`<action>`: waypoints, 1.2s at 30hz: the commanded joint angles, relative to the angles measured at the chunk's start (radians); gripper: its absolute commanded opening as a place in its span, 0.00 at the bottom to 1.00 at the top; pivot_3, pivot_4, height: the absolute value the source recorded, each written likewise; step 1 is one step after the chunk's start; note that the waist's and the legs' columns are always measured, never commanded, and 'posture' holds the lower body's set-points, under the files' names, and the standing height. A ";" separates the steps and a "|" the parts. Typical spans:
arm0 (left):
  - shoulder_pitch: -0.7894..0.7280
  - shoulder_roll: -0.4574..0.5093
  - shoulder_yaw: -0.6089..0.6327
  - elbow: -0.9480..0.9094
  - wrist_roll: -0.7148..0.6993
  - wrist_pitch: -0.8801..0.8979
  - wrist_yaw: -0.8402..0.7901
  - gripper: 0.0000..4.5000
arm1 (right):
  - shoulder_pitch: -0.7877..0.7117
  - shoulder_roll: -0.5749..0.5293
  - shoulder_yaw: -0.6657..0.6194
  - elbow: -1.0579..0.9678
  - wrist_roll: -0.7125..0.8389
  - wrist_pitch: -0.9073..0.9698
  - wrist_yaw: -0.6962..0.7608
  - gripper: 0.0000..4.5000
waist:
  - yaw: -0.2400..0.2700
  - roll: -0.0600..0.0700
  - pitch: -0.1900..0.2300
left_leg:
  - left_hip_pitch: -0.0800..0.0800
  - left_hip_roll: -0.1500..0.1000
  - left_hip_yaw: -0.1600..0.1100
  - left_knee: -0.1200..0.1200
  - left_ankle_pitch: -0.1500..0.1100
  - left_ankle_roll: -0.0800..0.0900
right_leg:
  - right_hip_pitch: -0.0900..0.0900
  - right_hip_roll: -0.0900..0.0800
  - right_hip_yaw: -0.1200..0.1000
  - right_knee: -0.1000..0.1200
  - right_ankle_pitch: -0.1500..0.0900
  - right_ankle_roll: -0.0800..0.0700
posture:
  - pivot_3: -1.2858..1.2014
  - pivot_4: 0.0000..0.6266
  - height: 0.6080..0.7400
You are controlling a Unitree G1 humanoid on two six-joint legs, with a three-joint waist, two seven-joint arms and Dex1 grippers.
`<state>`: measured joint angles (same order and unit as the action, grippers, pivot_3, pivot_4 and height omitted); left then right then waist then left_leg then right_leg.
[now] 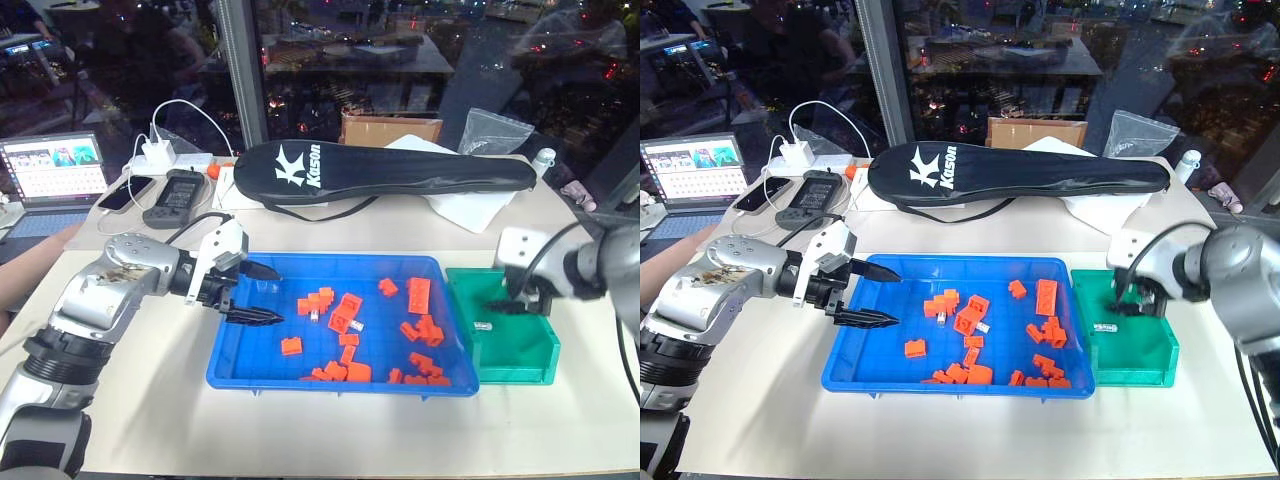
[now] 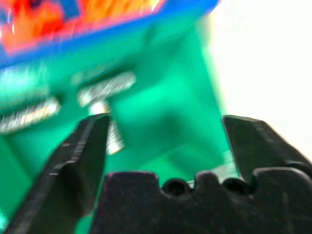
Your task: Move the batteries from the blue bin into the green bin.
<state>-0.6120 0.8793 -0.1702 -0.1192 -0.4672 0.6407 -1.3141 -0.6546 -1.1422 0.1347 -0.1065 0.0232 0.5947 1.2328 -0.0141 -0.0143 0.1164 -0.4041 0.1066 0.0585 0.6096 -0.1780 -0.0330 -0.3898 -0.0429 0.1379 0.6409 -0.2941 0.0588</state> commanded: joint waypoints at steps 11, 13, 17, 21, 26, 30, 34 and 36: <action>0.005 0.017 0.039 -0.026 0.002 0.007 0.014 1.00 | -0.019 0.467 0.176 -0.190 0.089 0.353 -0.267 0.98 | 0.023 -0.002 -0.001 | -0.004 -0.001 -0.002 0.003 0.000 0.000 | -0.001 0.000 -0.001 0.002 0.001 -0.006 | 0.52 0.24 0.67; 0.009 0.018 0.039 -0.026 0.005 0.005 0.015 1.00 | -0.043 0.523 0.182 -0.141 0.098 0.371 -0.306 0.98 | 0.023 -0.003 -0.001 | -0.003 -0.001 -0.002 0.003 0.000 0.000 | -0.001 0.000 -0.001 0.003 0.001 -0.005 | 0.52 0.24 0.67; 0.013 0.019 0.047 -0.021 0.012 -0.003 0.024 1.00 | -0.069 0.583 0.146 -0.089 0.133 0.431 -0.347 0.98 | 0.022 -0.003 -0.001 | -0.002 -0.001 -0.002 0.002 0.000 0.000 | -0.001 0.000 -0.001 0.005 0.000 -0.004 | 0.52 0.24 0.67; -0.010 -0.021 0.088 -0.002 -0.009 0.010 0.084 1.00 | -0.076 0.616 0.108 -0.042 0.183 0.499 -0.366 0.98 | 0.026 -0.003 -0.001 | -0.003 -0.001 -0.002 0.002 0.000 0.000 | -0.001 0.000 -0.001 0.005 0.001 -0.006 | 0.52 0.24 0.67; -0.013 -0.024 0.099 -0.018 -0.013 0.013 0.094 1.00 | -0.080 0.619 0.119 0.015 0.195 0.487 -0.383 0.68 | 0.023 -0.003 -0.001 | -0.003 -0.001 -0.003 0.002 0.000 0.000 | -0.001 0.000 -0.001 0.005 0.000 -0.006 | 0.52 0.24 0.67; -0.003 -0.023 0.107 -0.026 -0.014 0.015 0.105 1.00 | -0.086 0.619 0.130 0.057 0.198 0.467 -0.386 0.68 | 0.022 -0.003 -0.001 | -0.003 -0.001 -0.003 0.001 0.000 0.000 | -0.001 0.000 -0.001 0.005 -0.001 -0.005 | 0.52 0.24 0.67; 0.013 -0.014 0.111 -0.044 -0.024 0.023 0.105 1.00 | -0.084 0.630 0.142 0.089 0.212 0.462 -0.382 0.68 | 0.021 -0.003 -0.001 | -0.003 -0.001 -0.003 0.001 0.000 0.000 | -0.001 0.000 -0.001 0.005 -0.001 -0.005 | 0.52 0.24 0.67; 0.021 -0.009 0.114 -0.052 -0.023 0.024 0.106 1.00 | -0.082 0.641 0.135 0.114 0.219 0.460 -0.384 0.68 | 0.020 -0.003 -0.001 | -0.003 -0.001 -0.003 0.001 0.000 0.000 | -0.001 0.000 -0.001 0.005 -0.001 -0.005 | 0.52 0.24 0.67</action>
<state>-0.5899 0.8527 -0.0944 -0.1431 -0.4755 0.6599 -1.2095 -0.7222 -0.5086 0.2836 0.0044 0.2221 1.0758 0.8467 0.0056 -0.0169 0.1150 -0.4067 0.1057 0.0556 0.6105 -0.1779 -0.0331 -0.3907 -0.0424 0.1367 0.6455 -0.2947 0.0541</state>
